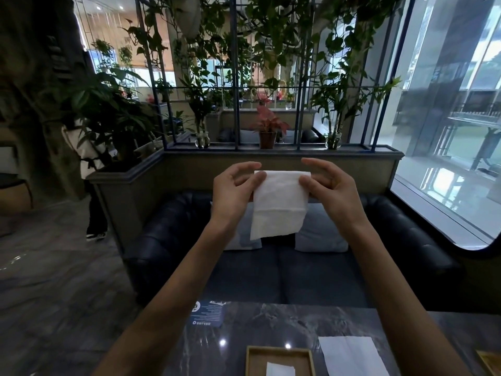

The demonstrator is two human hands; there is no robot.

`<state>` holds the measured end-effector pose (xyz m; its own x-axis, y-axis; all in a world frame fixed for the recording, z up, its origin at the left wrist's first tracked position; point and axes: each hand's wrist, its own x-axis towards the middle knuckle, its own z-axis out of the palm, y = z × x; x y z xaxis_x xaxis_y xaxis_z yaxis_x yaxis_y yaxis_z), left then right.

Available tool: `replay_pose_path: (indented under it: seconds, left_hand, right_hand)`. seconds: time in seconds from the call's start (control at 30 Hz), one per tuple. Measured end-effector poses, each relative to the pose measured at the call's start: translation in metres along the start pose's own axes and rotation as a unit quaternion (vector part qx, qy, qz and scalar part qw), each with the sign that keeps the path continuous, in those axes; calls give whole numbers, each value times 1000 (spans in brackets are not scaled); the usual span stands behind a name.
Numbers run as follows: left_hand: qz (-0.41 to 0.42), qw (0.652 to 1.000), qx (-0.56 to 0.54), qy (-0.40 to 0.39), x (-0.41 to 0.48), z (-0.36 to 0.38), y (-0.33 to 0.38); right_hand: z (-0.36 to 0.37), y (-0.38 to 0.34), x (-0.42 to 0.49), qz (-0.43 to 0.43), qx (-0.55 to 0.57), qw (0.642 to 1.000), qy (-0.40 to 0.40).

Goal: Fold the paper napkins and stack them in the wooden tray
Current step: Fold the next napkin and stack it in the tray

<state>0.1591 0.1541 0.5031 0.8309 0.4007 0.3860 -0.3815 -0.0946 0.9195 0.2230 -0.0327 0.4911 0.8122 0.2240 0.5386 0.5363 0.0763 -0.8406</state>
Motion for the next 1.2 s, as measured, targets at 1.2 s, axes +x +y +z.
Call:
replay_pose_path:
  seconds: [1.2]
  left_hand:
    - [-3, 965, -10, -261, -9, 0, -1]
  right_hand:
    - [-10, -28, 13, -11, -102, 994, 38]
